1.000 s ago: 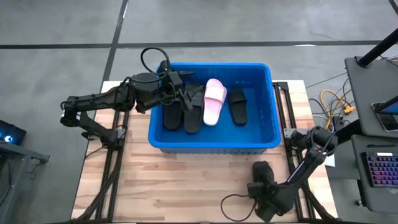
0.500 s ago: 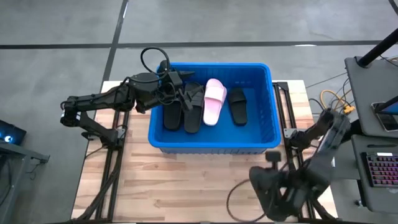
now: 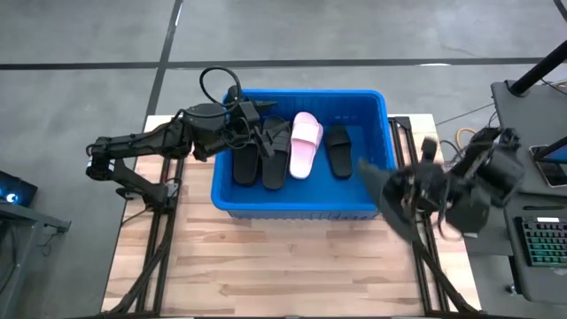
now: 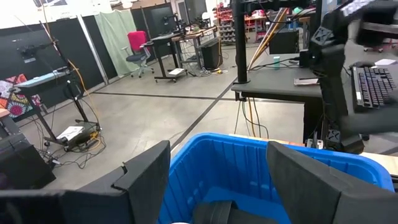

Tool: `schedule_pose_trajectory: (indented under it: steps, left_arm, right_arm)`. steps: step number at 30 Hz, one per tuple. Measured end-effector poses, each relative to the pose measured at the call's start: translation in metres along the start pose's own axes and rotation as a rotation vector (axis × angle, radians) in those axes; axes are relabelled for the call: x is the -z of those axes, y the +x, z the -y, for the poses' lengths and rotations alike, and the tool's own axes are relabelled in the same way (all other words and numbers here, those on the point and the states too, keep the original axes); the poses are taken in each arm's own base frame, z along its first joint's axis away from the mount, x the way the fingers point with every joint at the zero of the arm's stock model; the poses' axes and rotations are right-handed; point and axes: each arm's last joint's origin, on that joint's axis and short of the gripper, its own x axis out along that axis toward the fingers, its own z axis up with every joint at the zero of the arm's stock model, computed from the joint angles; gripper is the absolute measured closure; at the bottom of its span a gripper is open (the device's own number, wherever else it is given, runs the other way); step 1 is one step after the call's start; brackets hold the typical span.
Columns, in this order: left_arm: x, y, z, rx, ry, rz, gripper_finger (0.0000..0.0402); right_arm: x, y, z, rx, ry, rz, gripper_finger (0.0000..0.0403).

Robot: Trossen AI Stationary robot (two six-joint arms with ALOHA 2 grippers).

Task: Pick and place slides into bin
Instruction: Put the black slides into the blue bin

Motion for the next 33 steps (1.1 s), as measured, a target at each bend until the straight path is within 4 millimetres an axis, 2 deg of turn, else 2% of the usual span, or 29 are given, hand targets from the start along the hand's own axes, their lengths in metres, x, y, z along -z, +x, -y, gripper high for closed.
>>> schedule_pose_trajectory:
  steps: [3,6,14,18,22,25,29,33]
  left_arm:
    - [0.0,0.0,0.0,0.0,0.0,0.0,0.0151]
    - [0.0,0.0,0.0,0.0,0.001,0.0,0.0151]
    - [-0.002,-0.001,-0.001,-0.003,0.047,0.02,0.0151]
    - [-0.007,-0.002,-0.002,-0.009,0.056,0.046,0.0151]
    - [-0.011,-0.003,-0.004,-0.018,0.108,0.077,0.0151]
    - [-0.012,-0.003,-0.004,-0.025,0.151,0.089,0.0151]
    - [-0.013,-0.005,-0.007,-0.062,0.182,0.085,0.0151]
    - [-0.018,-0.013,-0.013,-0.088,0.163,0.103,0.0151]
  right_arm:
    - [0.004,0.003,0.023,0.066,0.008,0.002,0.0394]
    - [0.011,0.011,0.037,0.152,-0.001,-0.01,0.0394]
    - [0.029,0.045,0.051,0.355,-0.135,-0.13,0.0394]
    - [0.031,0.06,0.058,0.319,-0.168,-0.18,0.0394]
    - [0.026,0.084,0.061,0.214,-0.171,-0.144,0.0394]
    - [0.024,0.102,0.07,0.241,-0.237,-0.14,0.0394]
    - [0.035,0.128,0.09,0.329,-0.326,-0.271,0.0394]
    - [0.047,0.155,0.109,0.298,-0.398,-0.387,0.0394]
